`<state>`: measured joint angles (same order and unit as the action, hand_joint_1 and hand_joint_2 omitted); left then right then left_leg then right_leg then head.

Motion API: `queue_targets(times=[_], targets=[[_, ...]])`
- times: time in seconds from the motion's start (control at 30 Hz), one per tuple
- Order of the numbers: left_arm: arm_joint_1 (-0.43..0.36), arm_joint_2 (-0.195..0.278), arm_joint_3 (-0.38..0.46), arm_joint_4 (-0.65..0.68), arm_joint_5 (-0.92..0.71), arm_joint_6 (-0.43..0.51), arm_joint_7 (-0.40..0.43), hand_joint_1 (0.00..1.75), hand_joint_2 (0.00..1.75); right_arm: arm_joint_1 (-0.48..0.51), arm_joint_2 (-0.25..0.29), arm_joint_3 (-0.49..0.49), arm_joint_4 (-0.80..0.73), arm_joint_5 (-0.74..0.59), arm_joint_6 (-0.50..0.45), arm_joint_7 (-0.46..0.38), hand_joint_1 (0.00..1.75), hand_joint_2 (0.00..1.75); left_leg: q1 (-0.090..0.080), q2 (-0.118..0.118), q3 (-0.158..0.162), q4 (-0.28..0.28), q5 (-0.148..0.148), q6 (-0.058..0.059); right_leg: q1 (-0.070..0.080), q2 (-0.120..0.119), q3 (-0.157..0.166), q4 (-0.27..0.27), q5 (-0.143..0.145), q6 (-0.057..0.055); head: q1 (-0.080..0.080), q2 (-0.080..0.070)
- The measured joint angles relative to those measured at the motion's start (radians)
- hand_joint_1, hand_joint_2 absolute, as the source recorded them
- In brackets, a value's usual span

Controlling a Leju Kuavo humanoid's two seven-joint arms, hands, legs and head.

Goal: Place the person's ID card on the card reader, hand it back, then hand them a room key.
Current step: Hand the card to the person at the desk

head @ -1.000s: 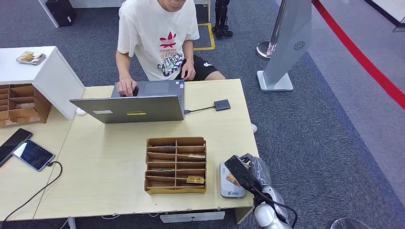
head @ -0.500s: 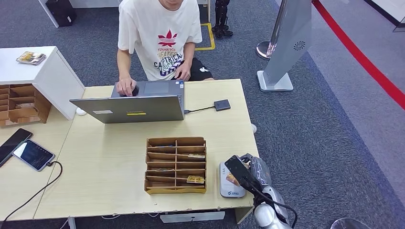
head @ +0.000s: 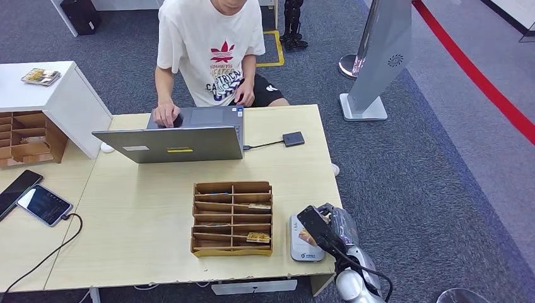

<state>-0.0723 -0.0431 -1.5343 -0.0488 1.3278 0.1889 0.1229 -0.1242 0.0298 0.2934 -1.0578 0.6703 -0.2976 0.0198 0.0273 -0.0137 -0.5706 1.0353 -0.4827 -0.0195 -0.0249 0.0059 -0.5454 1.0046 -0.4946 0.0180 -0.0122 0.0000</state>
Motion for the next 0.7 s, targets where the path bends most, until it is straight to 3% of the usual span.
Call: queue_targets(times=[0.7], targets=[[0.0, 0.0, -0.001, 0.0, 0.002, 0.003, -0.003, 0.0, 1.75, 0.002, 0.0, 0.0, 0.001, -0.003, -0.009, -0.001, 1.75, 1.75, 0.0, 0.0, 0.0, 0.0, 0.0, 0.0, 0.0, 0.0, 0.0, 0.0, 0.0, 0.0, 0.0, 0.0]])
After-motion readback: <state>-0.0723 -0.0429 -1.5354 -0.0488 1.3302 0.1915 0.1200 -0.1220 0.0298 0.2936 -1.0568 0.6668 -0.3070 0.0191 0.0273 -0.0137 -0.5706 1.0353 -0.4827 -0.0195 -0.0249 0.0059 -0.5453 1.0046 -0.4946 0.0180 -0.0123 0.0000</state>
